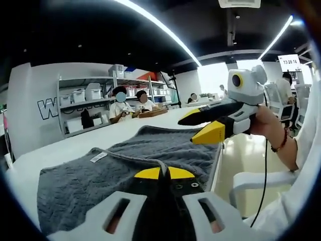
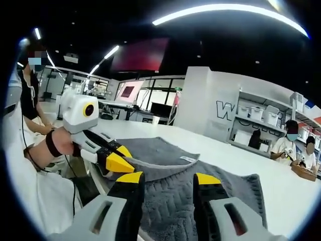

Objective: Open the folded towel by lifting each exposed corner and separating the folded layers until the towel lies flat within the target outline without major curled edges

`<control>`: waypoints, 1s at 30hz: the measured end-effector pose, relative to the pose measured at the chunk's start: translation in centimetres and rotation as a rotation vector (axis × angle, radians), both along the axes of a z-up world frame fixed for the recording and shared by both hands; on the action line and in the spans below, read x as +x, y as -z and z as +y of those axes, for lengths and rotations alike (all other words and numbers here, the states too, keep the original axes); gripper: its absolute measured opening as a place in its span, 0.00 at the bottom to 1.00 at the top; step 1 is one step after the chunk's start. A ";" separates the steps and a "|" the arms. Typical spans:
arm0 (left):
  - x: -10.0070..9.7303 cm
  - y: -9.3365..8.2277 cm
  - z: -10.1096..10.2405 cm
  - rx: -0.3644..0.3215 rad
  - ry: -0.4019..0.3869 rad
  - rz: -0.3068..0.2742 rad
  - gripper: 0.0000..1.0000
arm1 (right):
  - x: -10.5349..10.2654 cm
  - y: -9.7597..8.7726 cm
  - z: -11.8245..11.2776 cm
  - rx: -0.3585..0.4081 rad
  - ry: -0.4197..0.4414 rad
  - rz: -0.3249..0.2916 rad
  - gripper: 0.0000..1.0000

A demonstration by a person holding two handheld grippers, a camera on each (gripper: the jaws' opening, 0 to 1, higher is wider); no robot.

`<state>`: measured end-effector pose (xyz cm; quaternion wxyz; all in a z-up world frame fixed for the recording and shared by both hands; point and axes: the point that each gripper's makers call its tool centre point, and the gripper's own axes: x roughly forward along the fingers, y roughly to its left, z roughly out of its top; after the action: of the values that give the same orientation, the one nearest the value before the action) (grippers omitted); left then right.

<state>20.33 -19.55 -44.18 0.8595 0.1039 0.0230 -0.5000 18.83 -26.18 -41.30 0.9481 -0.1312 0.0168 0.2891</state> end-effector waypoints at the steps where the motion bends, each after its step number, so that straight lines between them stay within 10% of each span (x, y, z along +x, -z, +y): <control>1: 0.0 0.0 0.0 0.005 0.000 -0.003 0.03 | -0.1 -0.1 0.0 -0.003 -0.003 -0.003 0.34; 30: -0.4 0.0 0.3 -0.048 0.002 -0.023 0.03 | 4.0 -1.2 2.0 -0.049 -0.014 0.009 0.33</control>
<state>19.92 -19.23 -44.14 0.8614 0.0890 0.0012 -0.5001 22.87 -24.19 -40.11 0.9425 -0.1533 0.0273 0.2957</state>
